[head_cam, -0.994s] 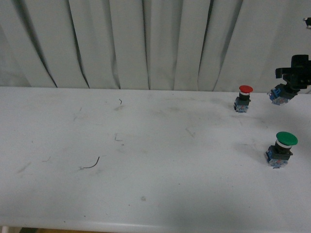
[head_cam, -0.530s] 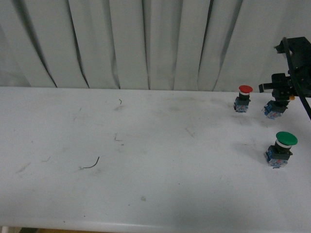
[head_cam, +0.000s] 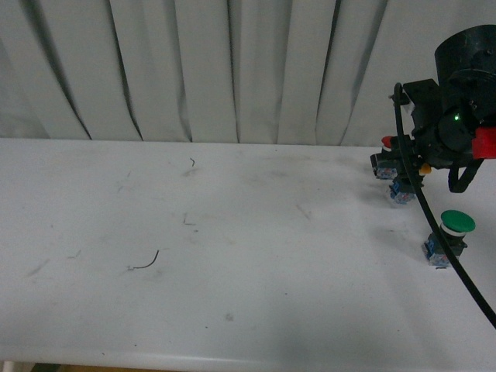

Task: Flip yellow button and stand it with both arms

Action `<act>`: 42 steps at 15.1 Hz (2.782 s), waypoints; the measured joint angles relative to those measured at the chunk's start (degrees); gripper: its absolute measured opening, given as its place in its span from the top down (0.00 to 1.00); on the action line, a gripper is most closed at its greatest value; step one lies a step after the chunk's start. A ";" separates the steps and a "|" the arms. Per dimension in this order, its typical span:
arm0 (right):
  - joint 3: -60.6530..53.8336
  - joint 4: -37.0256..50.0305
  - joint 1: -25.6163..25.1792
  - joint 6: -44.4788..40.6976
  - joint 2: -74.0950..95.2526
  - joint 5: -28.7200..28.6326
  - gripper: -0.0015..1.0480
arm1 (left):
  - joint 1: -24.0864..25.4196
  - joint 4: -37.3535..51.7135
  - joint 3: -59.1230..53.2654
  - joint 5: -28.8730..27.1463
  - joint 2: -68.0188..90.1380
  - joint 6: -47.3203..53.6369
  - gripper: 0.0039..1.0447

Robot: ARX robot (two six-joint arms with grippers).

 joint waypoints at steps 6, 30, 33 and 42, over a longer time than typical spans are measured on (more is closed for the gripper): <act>-0.15 -1.44 -0.04 -0.96 1.03 3.74 0.67 | 0.00 0.00 0.00 0.00 0.00 0.00 0.06; -1.55 2.86 -0.26 -3.48 0.50 2.69 0.06 | 0.00 0.00 0.00 0.00 0.00 0.00 0.06; -8.92 10.60 -1.31 -2.21 -9.03 -2.40 0.06 | 0.00 0.00 0.00 0.00 0.00 0.00 0.06; -60.96 43.74 -4.33 5.33 -63.73 -8.63 0.40 | 0.00 0.00 0.00 0.00 0.00 0.00 0.06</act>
